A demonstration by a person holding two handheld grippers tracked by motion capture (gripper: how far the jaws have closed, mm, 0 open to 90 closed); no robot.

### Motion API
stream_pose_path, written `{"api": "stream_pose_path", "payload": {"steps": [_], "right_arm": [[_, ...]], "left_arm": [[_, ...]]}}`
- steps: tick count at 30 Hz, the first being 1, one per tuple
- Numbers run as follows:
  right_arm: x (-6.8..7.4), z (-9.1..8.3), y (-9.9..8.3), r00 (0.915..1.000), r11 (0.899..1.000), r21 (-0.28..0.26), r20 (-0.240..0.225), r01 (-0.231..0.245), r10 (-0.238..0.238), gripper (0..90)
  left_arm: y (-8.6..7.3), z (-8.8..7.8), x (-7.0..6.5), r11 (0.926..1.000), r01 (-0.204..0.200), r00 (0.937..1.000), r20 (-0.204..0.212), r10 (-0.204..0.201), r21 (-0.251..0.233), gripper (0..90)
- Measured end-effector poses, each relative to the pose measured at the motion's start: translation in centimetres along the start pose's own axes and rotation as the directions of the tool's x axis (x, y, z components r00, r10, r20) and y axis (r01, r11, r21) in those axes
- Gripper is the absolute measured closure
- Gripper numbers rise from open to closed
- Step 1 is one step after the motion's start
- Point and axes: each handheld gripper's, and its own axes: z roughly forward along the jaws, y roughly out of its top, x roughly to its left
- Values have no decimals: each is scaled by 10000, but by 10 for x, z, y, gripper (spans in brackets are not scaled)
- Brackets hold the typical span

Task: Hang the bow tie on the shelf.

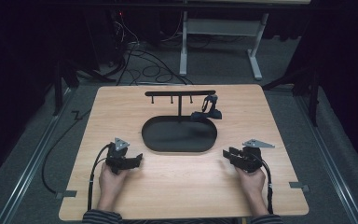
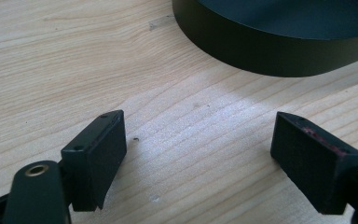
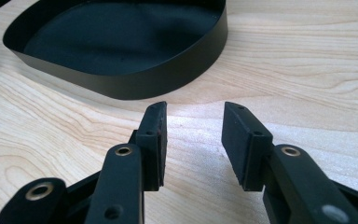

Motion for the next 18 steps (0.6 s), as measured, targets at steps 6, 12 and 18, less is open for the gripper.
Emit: {"api": "stream_pose_path", "payload": {"steps": [6,12,18], "right_arm": [[1,3,-1,9998,9999,120,147,94,-96,613],[4,7,-2,9987,9990,289,353,345,-355,606],[6,9,-3,9976,9981,375,474,491,-508,597]], "left_arm": [[0,0,0,10000,-2,10000,11,2,15,187],[0,0,0,10000,-4,10000,11,4,16,186],[0,0,0,10000,0,10000,12,0,14,187]]}}
